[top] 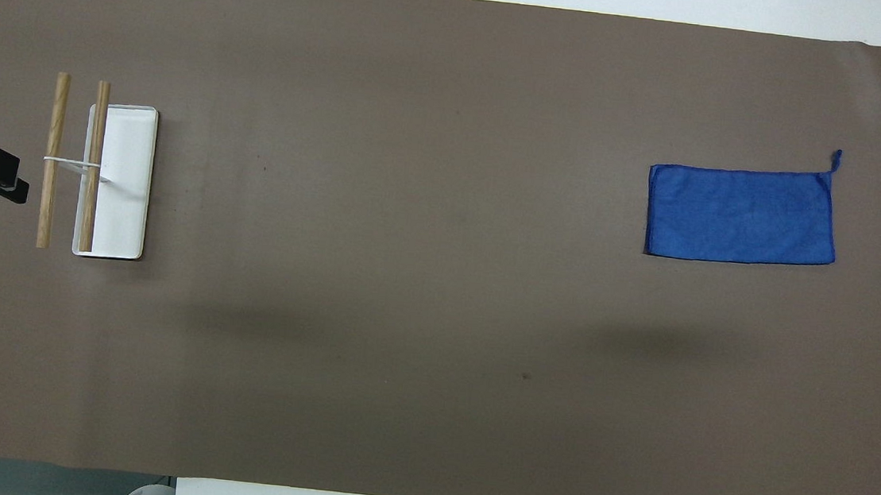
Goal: Right arm passes towel to left arm to hang
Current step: 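Move the right gripper toward the blue towel's near corner, then grasp the blue towel's corner with the right gripper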
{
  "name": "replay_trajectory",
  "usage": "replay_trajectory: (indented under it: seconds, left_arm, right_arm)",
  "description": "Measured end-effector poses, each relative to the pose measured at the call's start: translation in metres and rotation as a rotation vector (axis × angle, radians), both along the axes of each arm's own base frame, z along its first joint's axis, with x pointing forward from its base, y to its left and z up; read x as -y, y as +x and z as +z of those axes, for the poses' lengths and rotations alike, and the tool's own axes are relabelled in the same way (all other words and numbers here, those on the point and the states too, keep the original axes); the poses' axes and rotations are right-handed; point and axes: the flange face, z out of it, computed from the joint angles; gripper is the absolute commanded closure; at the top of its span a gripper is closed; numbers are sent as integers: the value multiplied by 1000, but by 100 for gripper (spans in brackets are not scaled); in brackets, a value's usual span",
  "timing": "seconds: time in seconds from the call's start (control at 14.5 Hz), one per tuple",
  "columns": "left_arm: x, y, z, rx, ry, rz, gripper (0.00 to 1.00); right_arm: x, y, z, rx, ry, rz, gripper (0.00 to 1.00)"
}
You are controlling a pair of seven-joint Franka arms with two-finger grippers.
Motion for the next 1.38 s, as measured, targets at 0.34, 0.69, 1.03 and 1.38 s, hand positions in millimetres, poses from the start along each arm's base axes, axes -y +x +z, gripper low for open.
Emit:
replay_trajectory:
  seconds: [0.34, 0.69, 1.03, 1.38]
  left_arm:
    - [0, 0, 0, 0, 0, 0, 0]
    - [0, 0, 0, 0, 0, 0, 0]
    - [0, 0, 0, 0, 0, 0, 0]
    - [0, 7, 4, 57, -4, 2, 0]
  right_arm:
    - [0, -1, -2, -15, 2, -1, 0]
    - [11, 9, -38, 23, -4, -11, 0]
    - [20, 21, -145, 97, -17, 38, 0]
    - [22, 30, -222, 116, 10, 67, 0]
